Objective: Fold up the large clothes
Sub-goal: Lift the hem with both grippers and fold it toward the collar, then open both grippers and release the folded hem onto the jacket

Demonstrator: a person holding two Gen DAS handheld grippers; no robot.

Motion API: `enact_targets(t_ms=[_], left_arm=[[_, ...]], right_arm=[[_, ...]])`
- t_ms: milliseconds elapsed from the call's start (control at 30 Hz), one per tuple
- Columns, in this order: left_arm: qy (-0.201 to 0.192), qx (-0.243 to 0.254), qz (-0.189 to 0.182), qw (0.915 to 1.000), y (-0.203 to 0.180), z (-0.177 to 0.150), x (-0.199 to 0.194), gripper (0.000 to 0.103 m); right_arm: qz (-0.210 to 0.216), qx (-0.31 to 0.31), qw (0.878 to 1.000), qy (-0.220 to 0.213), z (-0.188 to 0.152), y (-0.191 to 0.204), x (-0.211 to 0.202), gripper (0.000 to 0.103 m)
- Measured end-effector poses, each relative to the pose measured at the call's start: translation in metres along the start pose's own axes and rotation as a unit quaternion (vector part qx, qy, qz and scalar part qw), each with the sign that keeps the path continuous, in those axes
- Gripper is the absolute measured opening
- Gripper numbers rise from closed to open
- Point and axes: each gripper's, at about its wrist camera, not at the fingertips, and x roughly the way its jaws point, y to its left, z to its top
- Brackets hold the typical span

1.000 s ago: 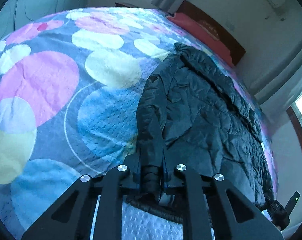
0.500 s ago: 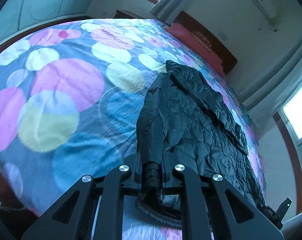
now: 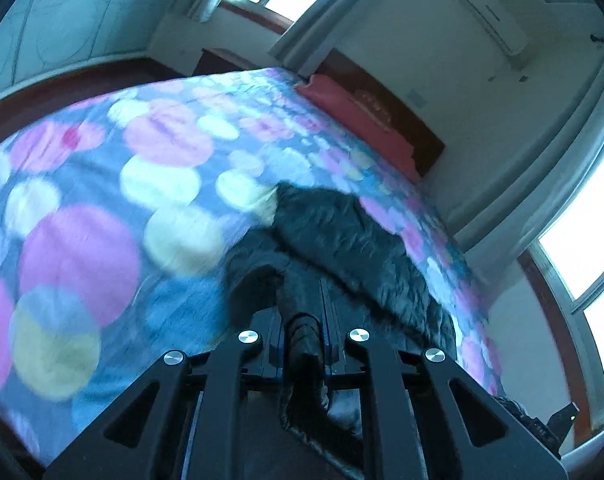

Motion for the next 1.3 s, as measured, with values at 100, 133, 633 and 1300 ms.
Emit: enact_targets(t_ms=[100, 133, 633, 1300], left_arm=[[-0.004, 0.009, -0.001, 1.0, -0.014, 0.025, 0.025, 0.012], [-0.005, 0.012, 0.002, 0.9999, -0.018, 0.035, 0.036, 0.012], [0.064, 0.008, 0.091, 0.9938, -0.009, 0.091, 0.232, 0.013], [0.052, 0.034, 0.013, 0.998, -0.009, 0.108, 0.212, 0.072]], right_arm=[[0.011, 0.004, 1.0, -0.01, 0.027, 0.006, 0.018, 0.013], [0.014, 0.009, 1.0, -0.013, 0.036, 0.006, 0.025, 0.013], [-0.042, 0.091, 0.994, 0.036, 0.125, -0.044, 0.203, 0.014], [-0.033, 0.043, 0.998, 0.024, 0.13, -0.044, 0.183, 0.067]])
